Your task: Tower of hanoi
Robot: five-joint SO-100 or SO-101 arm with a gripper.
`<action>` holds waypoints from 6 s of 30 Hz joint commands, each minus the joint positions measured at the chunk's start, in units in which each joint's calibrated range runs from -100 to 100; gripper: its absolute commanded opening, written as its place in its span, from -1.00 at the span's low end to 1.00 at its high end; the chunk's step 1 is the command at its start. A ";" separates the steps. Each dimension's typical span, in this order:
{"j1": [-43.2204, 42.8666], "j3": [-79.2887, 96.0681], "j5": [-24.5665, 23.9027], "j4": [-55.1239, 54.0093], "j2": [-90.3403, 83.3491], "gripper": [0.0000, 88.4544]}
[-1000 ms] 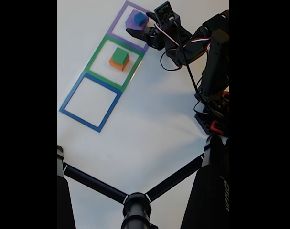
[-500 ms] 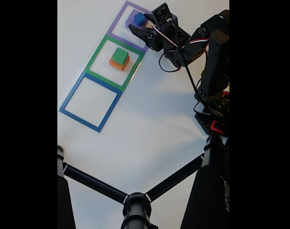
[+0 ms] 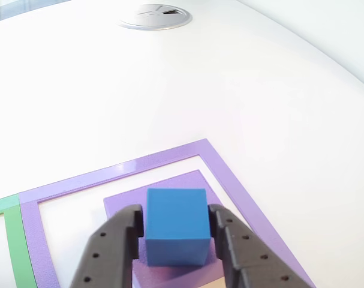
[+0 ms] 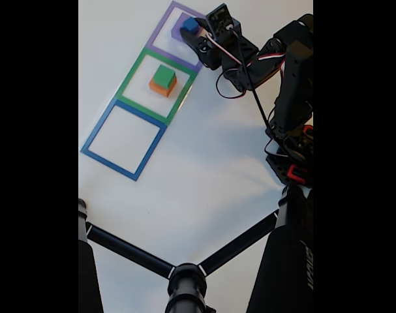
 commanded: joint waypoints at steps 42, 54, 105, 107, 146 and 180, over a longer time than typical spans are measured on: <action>-24.32 -59.92 0.00 147.66 -61.17 -0.92; -34.87 -59.56 0.00 146.93 -61.17 -0.92; -29.59 15.53 0.00 17.46 -34.21 -0.90; -29.79 16.17 0.00 17.13 -34.21 -0.89; -29.88 14.62 0.00 12.68 -31.30 -0.43; -6.49 -50.38 0.00 146.12 -76.92 -0.99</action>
